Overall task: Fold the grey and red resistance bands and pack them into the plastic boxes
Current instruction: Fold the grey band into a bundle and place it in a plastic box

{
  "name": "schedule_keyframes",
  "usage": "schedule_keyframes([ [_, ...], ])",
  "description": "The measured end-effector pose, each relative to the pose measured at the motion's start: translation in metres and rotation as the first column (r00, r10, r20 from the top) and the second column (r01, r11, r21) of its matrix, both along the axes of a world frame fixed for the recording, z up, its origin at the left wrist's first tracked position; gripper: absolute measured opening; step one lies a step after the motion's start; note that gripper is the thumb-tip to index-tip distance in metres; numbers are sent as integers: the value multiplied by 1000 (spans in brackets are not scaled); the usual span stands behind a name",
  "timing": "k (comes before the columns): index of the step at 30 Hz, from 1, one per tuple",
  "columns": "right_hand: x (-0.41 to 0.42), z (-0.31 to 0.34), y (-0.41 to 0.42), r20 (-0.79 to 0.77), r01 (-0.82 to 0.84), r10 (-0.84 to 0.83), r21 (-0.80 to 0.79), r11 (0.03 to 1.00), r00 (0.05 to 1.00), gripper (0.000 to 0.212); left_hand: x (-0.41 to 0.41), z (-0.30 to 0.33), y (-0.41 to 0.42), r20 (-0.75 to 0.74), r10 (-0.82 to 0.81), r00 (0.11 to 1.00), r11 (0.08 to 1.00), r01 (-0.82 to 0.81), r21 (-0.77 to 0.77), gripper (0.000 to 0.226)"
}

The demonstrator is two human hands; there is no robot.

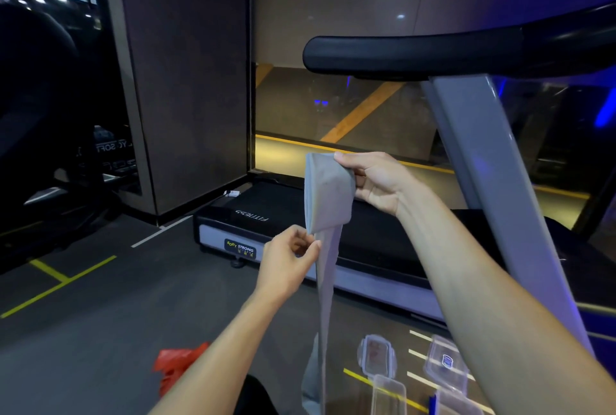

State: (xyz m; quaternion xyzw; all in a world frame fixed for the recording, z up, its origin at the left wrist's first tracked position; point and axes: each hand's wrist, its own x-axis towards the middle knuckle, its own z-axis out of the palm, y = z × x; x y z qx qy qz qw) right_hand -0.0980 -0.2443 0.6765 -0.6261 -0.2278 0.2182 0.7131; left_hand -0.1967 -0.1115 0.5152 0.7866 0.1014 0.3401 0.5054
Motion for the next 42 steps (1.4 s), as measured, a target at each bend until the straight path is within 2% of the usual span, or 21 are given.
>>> schedule_keyframes([
  [5,-2,2,3,-6,1,-1,9,1000,1000,28,3,1,0,-6,28,1000,999,-28,22,17],
  [10,-8,5,7,-11,6,-6,13,1000,1000,31,0,3,0,-1,183,983,978,-182,106,10],
  [26,-21,6,16,23,-8,9,-15,1000,1000,32,-5,1,0,-32,216,976,975,-214,66,7],
  [33,-23,9,9,20,-35,35,-5,999,999,25,-6,-1,-4,13,161,987,987,-161,12,19],
  [38,-24,12,4,28,-44,44,-1,999,999,15,-3,1,-8,19,147,989,984,-144,-102,40],
  [42,-23,14,-1,36,-46,46,-4,999,998,18,1,3,-7,-10,130,991,989,-130,-70,16],
])
